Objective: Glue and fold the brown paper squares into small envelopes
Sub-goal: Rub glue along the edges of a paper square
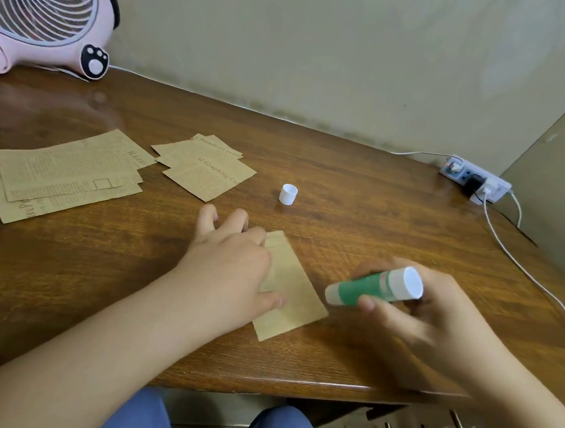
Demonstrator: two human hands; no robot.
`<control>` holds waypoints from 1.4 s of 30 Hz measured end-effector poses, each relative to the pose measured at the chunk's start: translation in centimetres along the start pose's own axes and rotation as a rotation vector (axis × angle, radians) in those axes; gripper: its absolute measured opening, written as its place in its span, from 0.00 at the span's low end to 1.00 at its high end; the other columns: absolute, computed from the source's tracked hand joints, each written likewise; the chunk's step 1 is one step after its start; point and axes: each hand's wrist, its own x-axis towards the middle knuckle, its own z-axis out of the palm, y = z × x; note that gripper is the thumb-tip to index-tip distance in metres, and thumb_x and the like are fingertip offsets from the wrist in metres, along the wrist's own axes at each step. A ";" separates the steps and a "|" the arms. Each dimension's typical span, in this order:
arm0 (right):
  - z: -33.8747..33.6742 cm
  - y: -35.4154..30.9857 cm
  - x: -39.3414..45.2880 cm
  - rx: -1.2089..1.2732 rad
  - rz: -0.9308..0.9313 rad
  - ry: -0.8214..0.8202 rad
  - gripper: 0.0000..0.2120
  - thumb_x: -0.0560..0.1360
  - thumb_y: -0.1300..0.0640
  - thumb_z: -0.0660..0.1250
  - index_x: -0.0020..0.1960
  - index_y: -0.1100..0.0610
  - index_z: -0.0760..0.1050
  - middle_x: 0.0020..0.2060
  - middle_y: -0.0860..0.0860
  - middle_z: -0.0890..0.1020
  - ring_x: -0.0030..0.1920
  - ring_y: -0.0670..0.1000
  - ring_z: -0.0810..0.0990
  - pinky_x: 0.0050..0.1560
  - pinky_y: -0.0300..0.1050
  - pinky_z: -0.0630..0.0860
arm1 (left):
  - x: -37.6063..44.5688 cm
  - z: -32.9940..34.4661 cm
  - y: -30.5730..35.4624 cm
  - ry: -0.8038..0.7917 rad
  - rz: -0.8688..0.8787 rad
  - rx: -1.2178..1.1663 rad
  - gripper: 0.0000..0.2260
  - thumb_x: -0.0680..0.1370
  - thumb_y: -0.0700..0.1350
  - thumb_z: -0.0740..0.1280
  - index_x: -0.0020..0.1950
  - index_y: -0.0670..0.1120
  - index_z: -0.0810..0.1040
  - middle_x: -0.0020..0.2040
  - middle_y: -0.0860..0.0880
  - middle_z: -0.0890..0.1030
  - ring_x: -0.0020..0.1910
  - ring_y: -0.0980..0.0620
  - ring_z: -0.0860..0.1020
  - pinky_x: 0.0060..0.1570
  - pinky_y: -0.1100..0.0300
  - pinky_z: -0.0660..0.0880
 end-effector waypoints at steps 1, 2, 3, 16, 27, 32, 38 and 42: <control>0.0 0.1 0.2 0.002 0.023 0.058 0.11 0.69 0.41 0.66 0.49 0.43 0.78 0.45 0.39 0.81 0.40 0.46 0.79 0.37 0.34 0.74 | -0.2 -0.2 0.4 0.017 -0.061 0.045 0.24 0.75 0.68 0.54 0.45 0.49 0.77 0.50 0.56 0.70 0.57 0.51 0.60 0.57 0.48 0.48; 0.1 0.2 0.5 -0.002 0.048 0.098 0.12 0.68 0.40 0.66 0.48 0.43 0.78 0.45 0.39 0.81 0.40 0.47 0.79 0.36 0.34 0.74 | -0.3 -0.5 1.0 0.036 -0.119 0.093 0.23 0.76 0.68 0.53 0.40 0.50 0.73 0.47 0.54 0.70 0.55 0.50 0.61 0.56 0.47 0.49; 0.4 0.3 0.9 -0.003 0.073 0.122 0.13 0.68 0.39 0.66 0.48 0.44 0.77 0.45 0.38 0.81 0.40 0.46 0.79 0.36 0.34 0.75 | -0.4 -0.6 1.5 0.051 -0.165 0.135 0.23 0.77 0.67 0.51 0.39 0.50 0.70 0.44 0.52 0.70 0.54 0.49 0.62 0.56 0.47 0.51; 3.4 -0.2 5.0 -0.117 -0.010 -0.046 0.02 0.72 0.53 0.71 0.44 0.51 0.80 0.38 0.45 0.80 0.40 0.44 0.76 0.38 0.30 0.69 | -0.1 0.1 -2.5 -0.006 0.214 -0.166 0.17 0.78 0.59 0.60 0.66 0.59 0.72 0.58 0.64 0.69 0.55 0.61 0.55 0.51 0.58 0.48; 3.8 -0.2 5.6 -0.199 -0.063 -0.090 0.06 0.72 0.51 0.70 0.46 0.54 0.79 0.38 0.47 0.79 0.39 0.45 0.75 0.38 0.36 0.70 | -0.4 0.8 -2.8 0.014 0.226 -0.178 0.19 0.78 0.61 0.59 0.67 0.60 0.72 0.51 0.63 0.68 0.55 0.59 0.57 0.51 0.56 0.49; 2.9 -1.2 3.1 -0.133 -0.020 -0.173 0.11 0.70 0.42 0.66 0.47 0.47 0.77 0.41 0.43 0.79 0.42 0.44 0.78 0.40 0.37 0.73 | -0.2 0.7 -2.9 0.019 0.238 -0.197 0.18 0.77 0.61 0.60 0.65 0.60 0.73 0.53 0.63 0.71 0.54 0.60 0.57 0.51 0.57 0.48; 1.3 -1.5 3.8 -0.080 -0.053 -0.029 0.09 0.71 0.43 0.65 0.47 0.45 0.78 0.40 0.45 0.81 0.39 0.47 0.79 0.37 0.41 0.74 | -0.1 0.8 -3.0 0.024 0.250 -0.191 0.18 0.78 0.61 0.59 0.66 0.60 0.74 0.54 0.62 0.72 0.56 0.59 0.59 0.52 0.56 0.48; 3.1 -1.6 3.8 -0.069 -0.083 -0.204 0.10 0.70 0.46 0.67 0.46 0.50 0.79 0.39 0.43 0.80 0.39 0.42 0.77 0.39 0.30 0.70 | -0.2 0.8 -3.0 0.040 0.249 -0.197 0.16 0.79 0.59 0.58 0.66 0.61 0.74 0.52 0.63 0.70 0.56 0.59 0.59 0.52 0.56 0.49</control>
